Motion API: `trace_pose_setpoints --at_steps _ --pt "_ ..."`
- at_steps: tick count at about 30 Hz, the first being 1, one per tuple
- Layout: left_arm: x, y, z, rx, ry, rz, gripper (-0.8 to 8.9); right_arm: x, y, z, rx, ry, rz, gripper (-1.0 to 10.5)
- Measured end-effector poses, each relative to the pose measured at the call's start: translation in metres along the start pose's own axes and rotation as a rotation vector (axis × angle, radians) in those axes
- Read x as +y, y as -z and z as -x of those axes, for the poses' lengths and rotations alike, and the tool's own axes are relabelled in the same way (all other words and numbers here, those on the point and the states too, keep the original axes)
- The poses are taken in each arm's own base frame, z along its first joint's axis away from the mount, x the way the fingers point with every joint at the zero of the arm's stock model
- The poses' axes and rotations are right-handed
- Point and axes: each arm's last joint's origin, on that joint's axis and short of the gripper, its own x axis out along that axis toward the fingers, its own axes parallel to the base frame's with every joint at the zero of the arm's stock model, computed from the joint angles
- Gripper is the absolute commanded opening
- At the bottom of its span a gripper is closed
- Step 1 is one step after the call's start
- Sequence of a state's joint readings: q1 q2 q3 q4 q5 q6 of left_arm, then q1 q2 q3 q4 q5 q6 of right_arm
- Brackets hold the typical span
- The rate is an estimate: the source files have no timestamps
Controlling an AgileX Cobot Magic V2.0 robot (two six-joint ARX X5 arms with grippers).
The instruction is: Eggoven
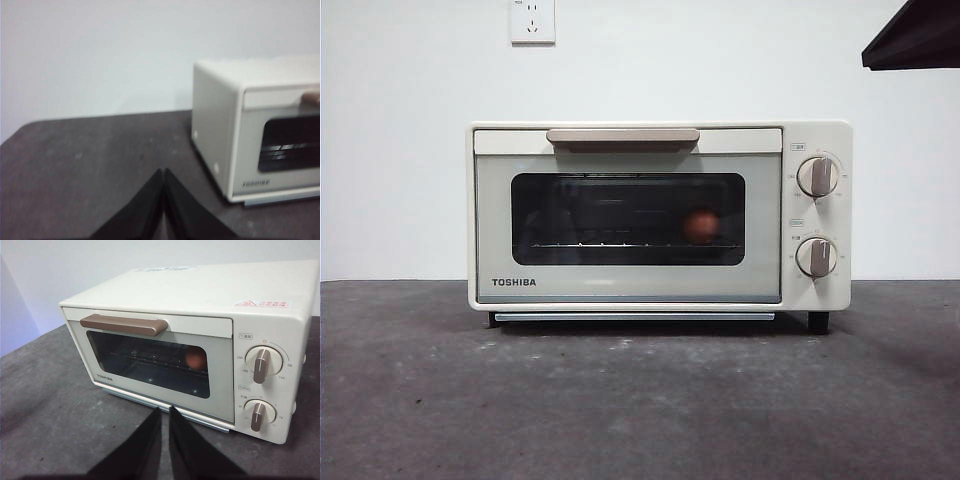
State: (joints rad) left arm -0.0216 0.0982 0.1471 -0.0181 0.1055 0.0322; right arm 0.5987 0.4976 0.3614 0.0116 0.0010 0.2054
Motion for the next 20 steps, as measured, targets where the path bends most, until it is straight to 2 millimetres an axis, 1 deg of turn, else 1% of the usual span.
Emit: trace_pose_setpoints --at_steps 9,13,15,20 --pt "-0.001 0.039 0.001 0.096 -0.001 0.011 0.08 0.000 0.000 0.000 0.000 0.000 0.000 0.0" --pt "-0.001 0.042 0.001 0.128 -0.001 0.016 0.08 0.000 0.000 0.000 0.000 0.000 0.000 0.0" --pt "-0.001 0.047 0.002 0.172 0.000 0.024 0.08 0.000 0.000 0.000 0.000 0.000 0.000 0.0" --pt "-0.001 0.047 0.002 0.178 -0.003 0.039 0.08 0.000 0.000 0.000 0.000 0.000 0.000 0.0"
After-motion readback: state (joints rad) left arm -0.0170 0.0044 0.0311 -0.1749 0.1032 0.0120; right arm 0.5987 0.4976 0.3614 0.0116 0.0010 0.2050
